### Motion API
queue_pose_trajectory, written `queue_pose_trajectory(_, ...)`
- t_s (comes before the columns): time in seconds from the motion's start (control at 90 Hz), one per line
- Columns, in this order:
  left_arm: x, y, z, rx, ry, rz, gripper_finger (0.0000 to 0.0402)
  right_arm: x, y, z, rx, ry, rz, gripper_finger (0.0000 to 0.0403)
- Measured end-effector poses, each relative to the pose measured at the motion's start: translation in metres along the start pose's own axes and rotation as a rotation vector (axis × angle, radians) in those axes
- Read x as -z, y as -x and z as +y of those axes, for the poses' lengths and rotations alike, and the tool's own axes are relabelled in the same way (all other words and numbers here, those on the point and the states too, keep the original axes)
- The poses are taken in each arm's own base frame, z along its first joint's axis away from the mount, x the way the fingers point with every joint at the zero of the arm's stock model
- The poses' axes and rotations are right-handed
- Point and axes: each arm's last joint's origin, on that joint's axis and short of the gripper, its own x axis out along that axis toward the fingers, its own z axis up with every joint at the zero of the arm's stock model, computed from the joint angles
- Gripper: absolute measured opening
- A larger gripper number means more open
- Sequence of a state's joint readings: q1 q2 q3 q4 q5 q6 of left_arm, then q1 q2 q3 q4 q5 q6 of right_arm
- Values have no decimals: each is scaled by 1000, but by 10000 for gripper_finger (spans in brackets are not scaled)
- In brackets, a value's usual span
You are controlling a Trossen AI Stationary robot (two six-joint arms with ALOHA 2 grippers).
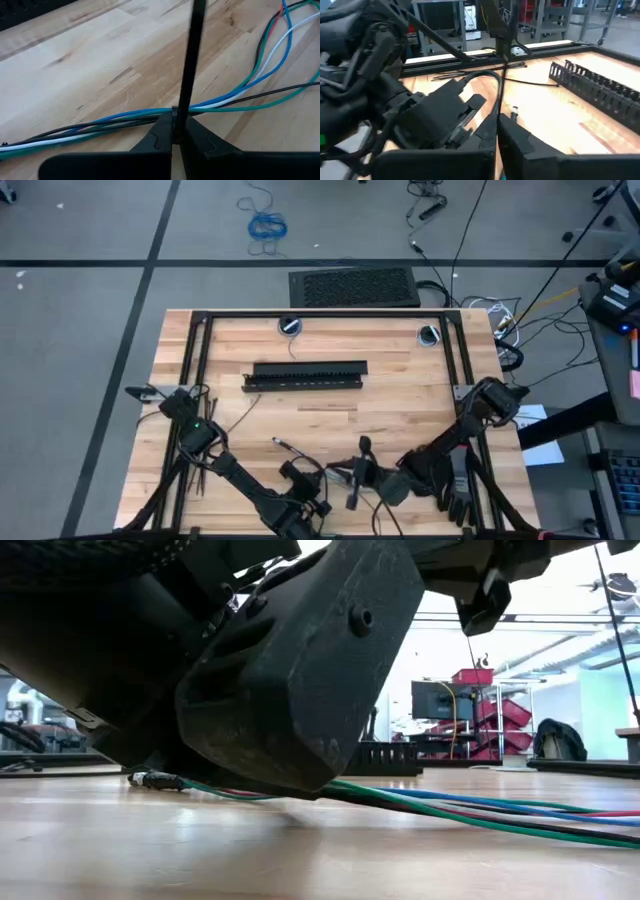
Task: Ziptie cables
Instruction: Wrap the cable wires with zip tie
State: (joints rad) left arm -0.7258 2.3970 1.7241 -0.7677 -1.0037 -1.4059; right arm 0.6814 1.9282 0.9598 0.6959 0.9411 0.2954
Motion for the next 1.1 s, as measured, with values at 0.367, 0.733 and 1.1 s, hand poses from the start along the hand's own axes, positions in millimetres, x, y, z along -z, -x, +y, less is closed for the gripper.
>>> queue_pose_trajectory(0.367,17,-12,-4,2,13,-23,18,3,0,-3,79,152,-4,0)
queue_pose_trajectory(0.733,26,-18,-8,15,32,-21,18,-12,5,-6,109,225,-14,0)
queue_pose_trajectory(1.1,27,-18,-8,15,5,-22,18,-33,11,-9,166,270,-52,0)
